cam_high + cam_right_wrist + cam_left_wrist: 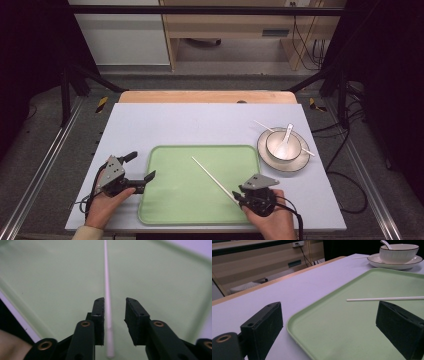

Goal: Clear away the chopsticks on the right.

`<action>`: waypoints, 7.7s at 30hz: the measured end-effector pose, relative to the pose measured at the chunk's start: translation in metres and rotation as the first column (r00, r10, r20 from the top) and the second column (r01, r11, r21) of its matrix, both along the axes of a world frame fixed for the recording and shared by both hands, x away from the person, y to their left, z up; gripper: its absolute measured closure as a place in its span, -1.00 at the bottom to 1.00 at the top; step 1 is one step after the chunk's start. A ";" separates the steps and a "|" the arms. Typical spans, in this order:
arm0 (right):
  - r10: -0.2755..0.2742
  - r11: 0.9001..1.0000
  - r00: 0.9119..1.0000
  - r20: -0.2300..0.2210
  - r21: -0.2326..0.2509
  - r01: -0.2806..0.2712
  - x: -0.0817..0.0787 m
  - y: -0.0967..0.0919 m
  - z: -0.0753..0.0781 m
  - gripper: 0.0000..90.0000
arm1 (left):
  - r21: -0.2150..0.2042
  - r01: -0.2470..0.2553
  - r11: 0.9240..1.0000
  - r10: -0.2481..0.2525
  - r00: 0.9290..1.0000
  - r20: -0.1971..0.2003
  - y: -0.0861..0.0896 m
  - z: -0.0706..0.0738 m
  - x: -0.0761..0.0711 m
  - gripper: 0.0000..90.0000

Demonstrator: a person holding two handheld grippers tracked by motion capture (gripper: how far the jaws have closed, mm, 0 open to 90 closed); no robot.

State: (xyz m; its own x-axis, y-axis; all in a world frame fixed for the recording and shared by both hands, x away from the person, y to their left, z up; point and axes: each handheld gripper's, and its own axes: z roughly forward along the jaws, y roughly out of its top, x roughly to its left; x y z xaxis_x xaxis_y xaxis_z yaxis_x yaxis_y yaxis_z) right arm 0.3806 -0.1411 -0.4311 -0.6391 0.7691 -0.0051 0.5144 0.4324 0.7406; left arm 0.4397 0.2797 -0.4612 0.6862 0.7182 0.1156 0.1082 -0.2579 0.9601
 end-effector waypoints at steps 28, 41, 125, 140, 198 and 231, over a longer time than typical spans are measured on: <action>-0.194 0.971 0.978 0.081 -0.125 0.203 0.131 -0.222 0.013 0.56 | 0.012 0.006 1.000 -0.005 1.000 -0.015 -0.003 -0.003 0.001 -0.85; -0.117 0.973 0.992 0.049 -0.194 0.124 0.145 -0.215 -0.007 0.55 | 0.012 0.011 1.000 -0.011 1.000 -0.019 -0.004 -0.005 0.002 -0.85; 0.033 0.996 0.999 -0.020 -0.088 -0.035 0.018 -0.017 -0.010 0.86 | 0.004 0.016 1.000 -0.016 1.000 -0.008 -0.002 -0.002 0.001 -0.85; 0.038 0.996 0.997 -0.071 -0.072 -0.043 0.022 -0.013 -0.020 0.86 | 0.003 0.021 1.000 -0.021 1.000 -0.002 -0.003 -0.001 0.000 -0.85; -0.068 0.998 0.968 0.240 0.035 0.061 0.010 -0.066 -0.019 -0.73 | 0.257 0.104 0.961 0.011 0.914 -0.407 -0.157 -0.013 0.059 0.99; -0.076 0.997 0.977 0.198 0.026 0.072 0.018 -0.064 -0.025 -0.69 | 0.328 0.265 0.907 -0.130 0.916 -0.380 -0.206 -0.011 0.109 0.99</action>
